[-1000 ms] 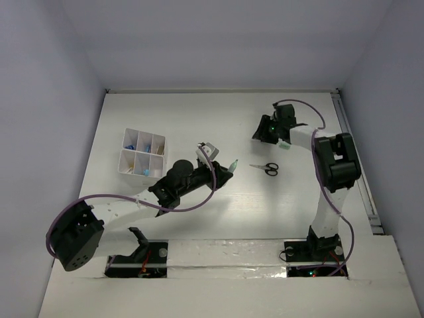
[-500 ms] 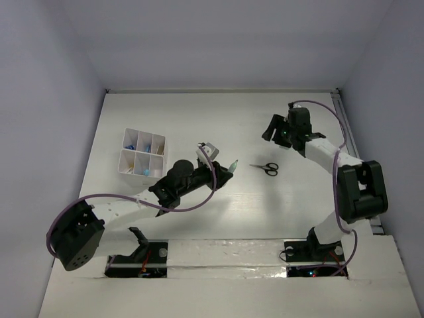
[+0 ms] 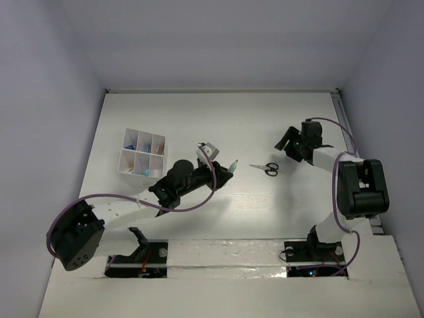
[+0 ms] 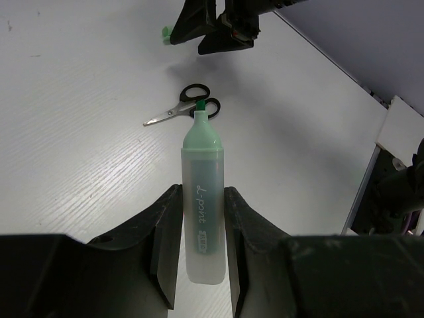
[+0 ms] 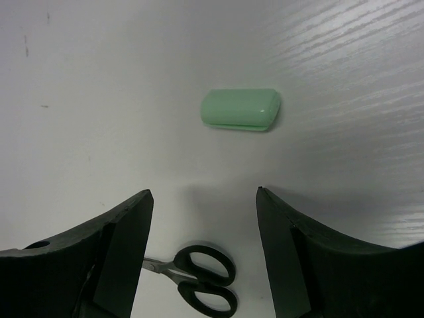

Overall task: Sort the stationery into containers
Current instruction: Move the pen cap to the center of the board.

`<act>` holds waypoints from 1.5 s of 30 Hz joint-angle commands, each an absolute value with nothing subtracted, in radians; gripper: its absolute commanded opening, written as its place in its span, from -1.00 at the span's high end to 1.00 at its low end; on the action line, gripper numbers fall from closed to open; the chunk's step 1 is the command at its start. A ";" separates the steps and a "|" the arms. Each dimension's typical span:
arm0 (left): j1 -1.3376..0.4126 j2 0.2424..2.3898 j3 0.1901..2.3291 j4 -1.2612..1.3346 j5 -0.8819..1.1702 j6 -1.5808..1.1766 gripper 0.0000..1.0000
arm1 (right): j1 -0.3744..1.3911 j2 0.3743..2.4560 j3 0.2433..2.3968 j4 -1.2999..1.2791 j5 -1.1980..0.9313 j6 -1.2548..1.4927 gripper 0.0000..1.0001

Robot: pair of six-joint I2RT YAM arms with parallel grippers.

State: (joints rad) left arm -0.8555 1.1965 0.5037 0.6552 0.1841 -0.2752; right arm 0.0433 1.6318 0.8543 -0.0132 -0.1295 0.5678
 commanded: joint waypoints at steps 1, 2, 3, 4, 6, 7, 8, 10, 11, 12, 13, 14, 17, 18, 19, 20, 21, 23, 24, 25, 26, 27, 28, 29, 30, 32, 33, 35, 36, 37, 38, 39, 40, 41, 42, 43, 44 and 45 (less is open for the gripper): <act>-0.851 1.180 0.502 0.712 0.198 -0.281 1.00 | 0.026 1.649 0.859 0.092 -0.143 0.601 -0.39; -0.851 1.183 0.502 0.713 0.198 -0.281 1.00 | 0.026 1.657 0.861 0.100 -0.141 0.604 -0.39; -0.851 1.183 0.502 0.715 0.198 -0.281 1.00 | 0.026 1.676 0.868 0.107 -0.135 0.606 -0.39; -0.851 1.183 0.502 0.715 0.196 -0.282 1.00 | 0.026 1.689 0.876 0.107 -0.138 0.610 -0.39; -0.851 1.181 0.502 0.713 0.195 -0.281 1.00 | 0.017 1.709 0.894 0.110 -0.140 0.612 -0.39; -0.851 1.181 0.502 0.713 0.192 -0.281 1.00 | 0.017 1.723 0.900 0.110 -0.135 0.612 -0.39; -0.851 1.180 0.502 0.713 0.192 -0.279 1.00 | 0.017 1.726 0.905 0.109 -0.130 0.614 -0.39; -0.851 1.181 0.502 0.712 0.193 -0.279 1.00 | 0.017 1.733 0.920 0.113 -0.107 0.612 -0.39; -0.851 1.183 0.502 0.710 0.192 -0.279 1.00 | 0.017 1.735 0.925 0.114 -0.098 0.612 -0.39; -0.851 1.183 0.502 0.712 0.193 -0.279 1.00 | 0.017 1.736 0.930 0.115 -0.081 0.612 -0.39; -0.851 1.183 0.502 0.712 0.192 -0.279 1.00 | 0.017 1.738 0.931 0.117 -0.075 0.611 -0.39; -0.851 1.183 0.502 0.712 0.193 -0.279 1.00 | 0.008 1.743 0.939 0.118 -0.072 0.609 -0.39; -0.851 1.183 0.503 0.712 0.195 -0.278 1.00 | 0.008 1.766 0.963 0.117 -0.074 0.604 -0.39; -0.851 1.184 0.503 0.712 0.195 -0.278 1.00 | 0.008 1.779 0.969 0.117 -0.072 0.601 -0.39; -0.851 1.184 0.502 0.712 0.193 -0.278 1.00 | 0.008 1.787 0.976 0.115 -0.071 0.594 -0.39; -0.851 1.186 0.502 0.712 0.193 -0.278 1.00 | 0.008 1.793 0.983 0.112 -0.068 0.589 -0.39; -0.851 1.187 0.502 0.712 0.193 -0.278 1.00 | 0.008 1.804 0.995 0.107 -0.054 0.583 -0.39; -0.851 1.190 0.503 0.713 0.195 -0.278 1.00 | 0.008 1.815 1.006 0.107 -0.057 0.569 -0.39; -0.851 1.193 0.503 0.715 0.195 -0.278 1.00 | 0.008 1.822 1.020 0.101 -0.064 0.562 -0.39; -0.851 1.198 0.505 0.715 0.196 -0.278 1.00 | 0.008 1.836 1.028 0.100 -0.064 0.552 -0.39; -0.851 1.201 0.506 0.715 0.198 -0.278 1.00 | 0.008 1.844 1.035 0.098 -0.061 0.548 -0.39; -0.851 1.203 0.506 0.716 0.198 -0.278 1.00 | 0.008 1.854 1.043 0.085 -0.051 0.539 -0.39; -0.851 1.209 0.506 0.715 0.199 -0.278 1.00 | 0.008 1.874 1.066 0.075 -0.048 0.522 -0.39; -0.851 1.210 0.506 0.716 0.198 -0.278 1.00 | 0.008 1.884 1.077 0.060 -0.058 0.520 -0.39; -0.851 1.210 0.506 0.716 0.196 -0.278 1.00 | 0.008 1.893 1.087 0.054 -0.063 0.514 -0.39; -0.851 1.216 0.508 0.718 0.199 -0.278 1.00 | 0.008 1.910 1.108 0.041 -0.071 0.506 -0.34; -0.851 1.218 0.509 0.718 0.196 -0.278 1.00 | 0.008 1.911 1.112 0.026 -0.074 0.506 -0.33; -0.851 1.223 0.511 0.718 0.199 -0.278 1.00 | 0.008 1.917 1.123 0.012 -0.075 0.502 -0.29; -0.851 1.223 0.511 0.718 0.199 -0.278 1.00 | 0.008 1.917 1.127 0.003 -0.075 0.502 -0.26; -0.851 1.224 0.511 0.719 0.202 -0.278 1.00 | 0.008 1.919 1.131 0.003 -0.077 0.499 -0.23; -0.851 1.221 0.511 0.719 0.202 -0.279 1.00 | 0.008 1.921 1.138 -0.023 -0.077 0.499 -0.20; -0.851 1.221 0.511 0.718 0.202 -0.278 1.00 | 0.008 1.925 1.143 -0.043 -0.078 0.497 -0.19; -0.851 1.220 0.509 0.718 0.202 -0.278 1.00 | 0.008 1.927 1.146 -0.051 -0.078 0.494 -0.15; -0.851 1.218 0.509 0.719 0.202 -0.279 1.00 | 0.008 1.927 1.149 -0.058 -0.080 0.492 -0.12; -0.851 1.215 0.508 0.719 0.202 -0.279 1.00 | 0.008 1.927 1.152 -0.072 -0.078 0.491 -0.10; -0.851 1.215 0.508 0.719 0.202 -0.279 1.00 | 0.008 1.924 1.151 -0.077 -0.077 0.489 -0.09; -0.851 1.212 0.508 0.719 0.202 -0.279 1.00 | 0.008 1.921 1.150 -0.080 -0.075 0.489 -0.06; -0.851 1.210 0.506 0.721 0.202 -0.281 1.00 | 0.008 1.913 1.146 -0.083 -0.074 0.489 -0.04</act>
State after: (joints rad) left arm -0.8555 1.2232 0.5037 0.6605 0.1844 -0.2752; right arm 0.0132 1.9068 1.1316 -0.0006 -0.0822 0.5114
